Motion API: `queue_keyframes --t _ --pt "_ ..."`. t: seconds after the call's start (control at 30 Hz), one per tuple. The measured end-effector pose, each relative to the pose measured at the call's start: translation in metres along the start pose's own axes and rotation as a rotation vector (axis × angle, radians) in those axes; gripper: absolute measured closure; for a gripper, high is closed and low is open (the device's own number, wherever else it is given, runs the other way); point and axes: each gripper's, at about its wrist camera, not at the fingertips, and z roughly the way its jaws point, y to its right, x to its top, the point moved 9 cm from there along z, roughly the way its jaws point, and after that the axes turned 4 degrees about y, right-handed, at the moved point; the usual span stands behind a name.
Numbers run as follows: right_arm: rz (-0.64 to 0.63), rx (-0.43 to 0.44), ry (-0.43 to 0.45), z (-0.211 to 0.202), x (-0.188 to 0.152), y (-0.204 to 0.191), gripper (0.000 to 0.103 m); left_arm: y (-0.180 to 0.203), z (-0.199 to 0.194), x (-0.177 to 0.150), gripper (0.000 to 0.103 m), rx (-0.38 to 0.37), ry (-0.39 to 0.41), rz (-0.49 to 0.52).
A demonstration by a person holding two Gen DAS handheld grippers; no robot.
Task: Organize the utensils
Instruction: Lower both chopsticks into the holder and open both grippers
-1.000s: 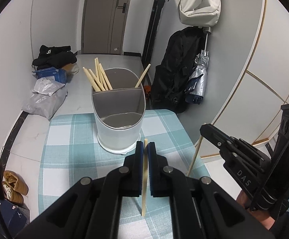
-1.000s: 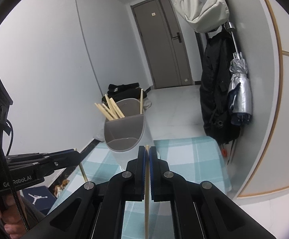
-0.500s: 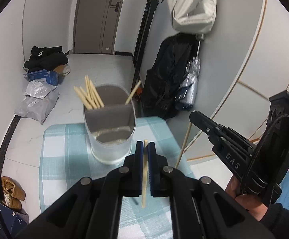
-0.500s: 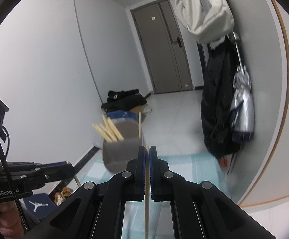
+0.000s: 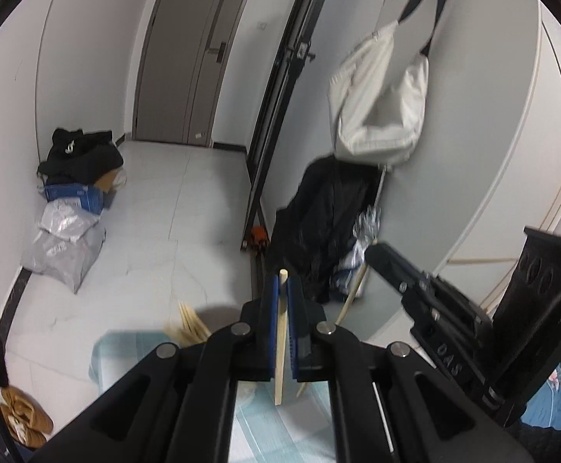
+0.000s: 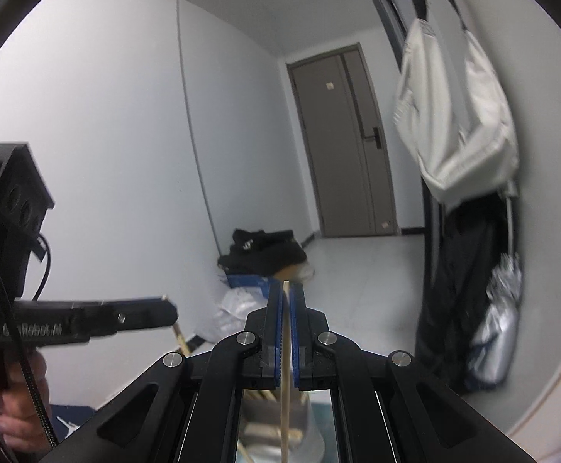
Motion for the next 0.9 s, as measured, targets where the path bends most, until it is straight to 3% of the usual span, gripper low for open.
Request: queue_keyframes --t 0.23,0.33,0.67,0.9 --pt "-0.031 0.050 0.024 0.035 0.027 -0.013 0.100 -0.024 0.006 0.040 0.102 0.020 0.076 -0.023" --pt "-0.039 0.063 0.028 0.052 0.032 -0.017 0.100 -0.033 0.017 0.043 0.102 0.045 0.082 -0.013" --pt "-0.088 0.024 0.032 0.095 0.017 -0.012 0.100 -0.073 0.060 0.005 0.102 0.096 0.021 -0.054" --pt "-0.110 0.010 0.009 0.110 -0.012 -0.007 0.100 -0.075 0.064 -0.004 0.102 0.109 0.036 -0.061"
